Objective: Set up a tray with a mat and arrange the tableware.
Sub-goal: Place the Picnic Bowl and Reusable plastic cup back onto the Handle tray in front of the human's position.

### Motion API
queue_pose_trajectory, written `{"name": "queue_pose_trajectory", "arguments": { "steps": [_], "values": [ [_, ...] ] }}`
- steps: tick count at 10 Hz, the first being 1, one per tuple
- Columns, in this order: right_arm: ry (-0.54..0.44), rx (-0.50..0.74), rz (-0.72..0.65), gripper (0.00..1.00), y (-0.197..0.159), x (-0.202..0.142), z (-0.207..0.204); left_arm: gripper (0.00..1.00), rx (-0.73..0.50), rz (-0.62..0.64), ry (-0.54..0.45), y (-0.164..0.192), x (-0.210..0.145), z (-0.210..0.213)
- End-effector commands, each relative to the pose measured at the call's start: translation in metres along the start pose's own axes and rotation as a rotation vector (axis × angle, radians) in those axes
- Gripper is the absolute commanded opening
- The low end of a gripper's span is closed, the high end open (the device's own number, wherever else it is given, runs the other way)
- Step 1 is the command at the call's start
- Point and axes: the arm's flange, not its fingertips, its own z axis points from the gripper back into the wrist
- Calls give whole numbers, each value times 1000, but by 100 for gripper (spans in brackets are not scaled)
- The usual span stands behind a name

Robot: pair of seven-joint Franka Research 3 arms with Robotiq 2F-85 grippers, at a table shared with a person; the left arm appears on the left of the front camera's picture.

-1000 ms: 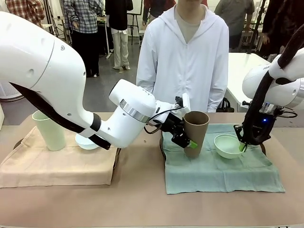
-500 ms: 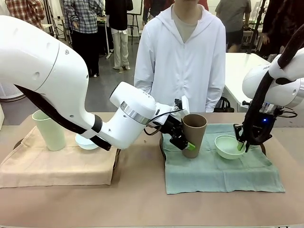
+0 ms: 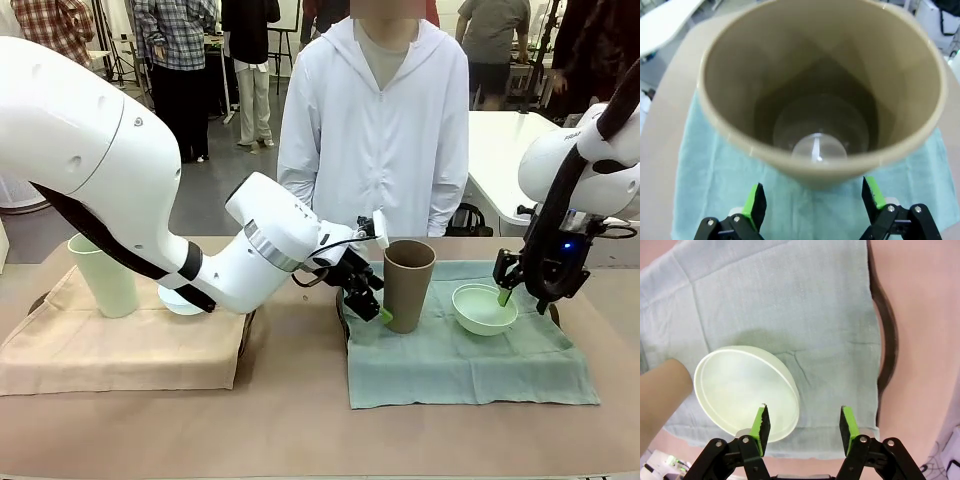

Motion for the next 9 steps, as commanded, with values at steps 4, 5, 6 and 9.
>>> {"name": "queue_pose_trajectory", "arguments": {
  "steps": [4,5,6,9],
  "values": [
    [-20,-40,9,79,-14,-30,38,100,45,228,380,-31,31,84],
    [-34,-34,19,79,-13,-34,48,100,95,317,476,-37,40,109],
    [-48,-43,28,79,-11,-39,57,100,139,417,537,-41,46,129],
    [-92,-47,73,79,-3,-61,91,100,304,774,683,-50,57,172]
  ]
}}
